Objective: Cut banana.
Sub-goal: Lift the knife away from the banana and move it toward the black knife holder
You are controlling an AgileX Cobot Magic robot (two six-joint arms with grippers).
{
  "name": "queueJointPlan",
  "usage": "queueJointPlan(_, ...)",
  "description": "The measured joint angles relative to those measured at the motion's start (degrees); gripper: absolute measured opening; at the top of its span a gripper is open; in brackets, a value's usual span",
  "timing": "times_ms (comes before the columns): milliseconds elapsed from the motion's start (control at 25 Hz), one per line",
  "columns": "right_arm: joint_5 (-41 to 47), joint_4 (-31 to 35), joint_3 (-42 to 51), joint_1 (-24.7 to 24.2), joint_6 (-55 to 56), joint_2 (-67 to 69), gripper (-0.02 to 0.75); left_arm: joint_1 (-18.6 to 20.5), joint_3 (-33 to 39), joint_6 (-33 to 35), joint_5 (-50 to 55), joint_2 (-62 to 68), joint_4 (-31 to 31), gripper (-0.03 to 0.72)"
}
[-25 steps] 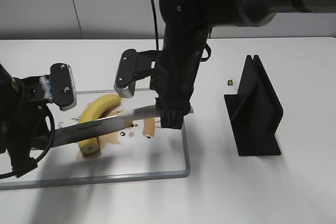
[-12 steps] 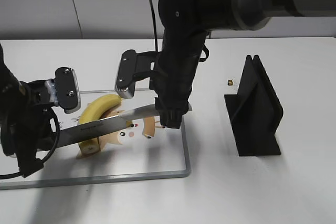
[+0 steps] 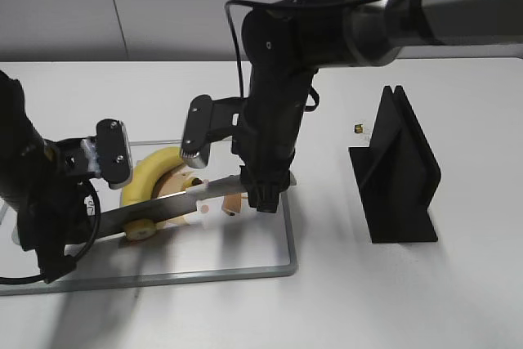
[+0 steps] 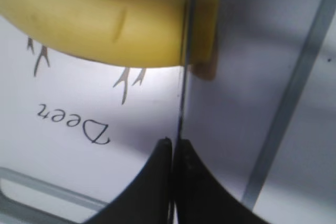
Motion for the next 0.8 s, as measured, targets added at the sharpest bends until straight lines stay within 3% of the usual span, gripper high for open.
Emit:
queueJointPlan(360,-1.76,-0.06,-0.33,-0.06,0.23,4.36,0.232,0.00,-1.69,-0.11,-0.67,6.79,0.33,-0.007)
queueJointPlan(800,2.55,0.10,-2.88,0.20,0.64,2.02,0.237,0.00,-0.51,-0.21,2.43,1.88,0.28,-0.007)
